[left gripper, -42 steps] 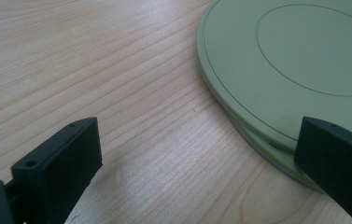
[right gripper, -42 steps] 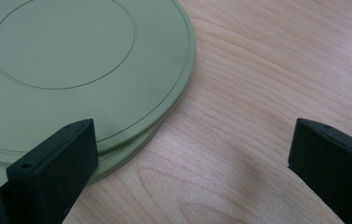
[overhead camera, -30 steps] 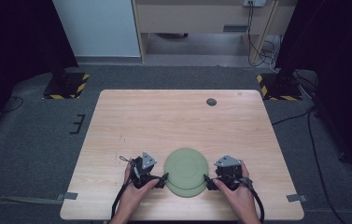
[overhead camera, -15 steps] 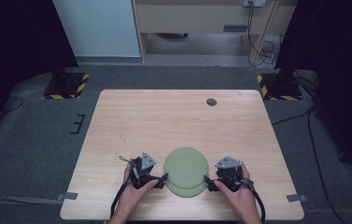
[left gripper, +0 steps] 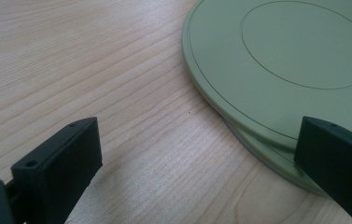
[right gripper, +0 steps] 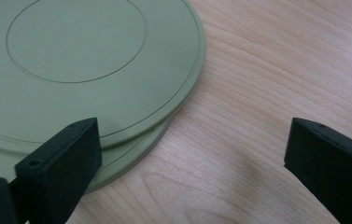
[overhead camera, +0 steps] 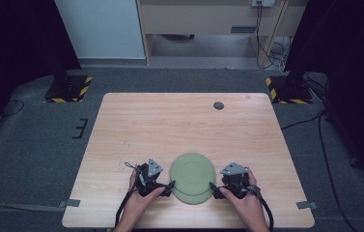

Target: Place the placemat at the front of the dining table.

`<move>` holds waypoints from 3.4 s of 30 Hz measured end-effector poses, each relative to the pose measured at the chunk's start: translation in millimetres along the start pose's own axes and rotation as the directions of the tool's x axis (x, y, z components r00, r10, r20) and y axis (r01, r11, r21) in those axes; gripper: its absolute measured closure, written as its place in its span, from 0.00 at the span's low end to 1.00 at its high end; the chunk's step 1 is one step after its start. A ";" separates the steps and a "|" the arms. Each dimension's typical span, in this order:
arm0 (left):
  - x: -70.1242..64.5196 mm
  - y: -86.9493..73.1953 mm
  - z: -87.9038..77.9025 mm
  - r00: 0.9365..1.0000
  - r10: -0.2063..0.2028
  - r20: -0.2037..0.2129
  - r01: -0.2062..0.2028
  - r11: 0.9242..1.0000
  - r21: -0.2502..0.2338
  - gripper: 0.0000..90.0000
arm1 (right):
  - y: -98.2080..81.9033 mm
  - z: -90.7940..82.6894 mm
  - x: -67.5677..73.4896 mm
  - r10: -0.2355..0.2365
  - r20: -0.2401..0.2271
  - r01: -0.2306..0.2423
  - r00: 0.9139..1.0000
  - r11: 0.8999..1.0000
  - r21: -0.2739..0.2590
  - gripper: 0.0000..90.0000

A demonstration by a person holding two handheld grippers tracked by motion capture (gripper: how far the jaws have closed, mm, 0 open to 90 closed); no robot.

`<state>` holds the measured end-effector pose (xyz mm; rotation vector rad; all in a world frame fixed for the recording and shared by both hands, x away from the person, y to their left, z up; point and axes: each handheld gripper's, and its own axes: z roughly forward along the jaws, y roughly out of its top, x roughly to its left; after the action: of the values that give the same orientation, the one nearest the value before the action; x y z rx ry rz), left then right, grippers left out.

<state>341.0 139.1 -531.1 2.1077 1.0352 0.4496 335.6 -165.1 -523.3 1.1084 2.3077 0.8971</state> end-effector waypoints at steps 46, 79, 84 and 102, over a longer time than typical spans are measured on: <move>1.8 1.7 2.8 1.000 -0.019 -0.005 0.019 1.000 -0.012 0.00 | 2.1 3.1 0.1 0.033 0.006 -0.033 0.999 0.999 0.000 0.03; 0.2 2.1 4.7 1.000 -0.026 -0.008 0.026 1.000 -0.017 0.01 | 0.6 2.2 -0.9 0.034 0.007 -0.033 0.999 0.999 -0.003 0.06; 0.5 2.5 5.0 1.000 -0.026 -0.011 0.026 1.000 -0.016 0.00 | 2.7 3.8 1.3 0.027 0.018 -0.027 0.999 1.000 -0.006 0.05; 2.2 3.8 7.5 0.999 -0.037 -0.021 0.036 0.999 -0.022 0.00 | 4.5 6.6 0.1 0.040 0.039 -0.039 0.998 0.999 -0.013 0.03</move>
<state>348.7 135.8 -533.3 2.0654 1.0747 0.4646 341.9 -160.4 -524.8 1.1600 2.2531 0.8955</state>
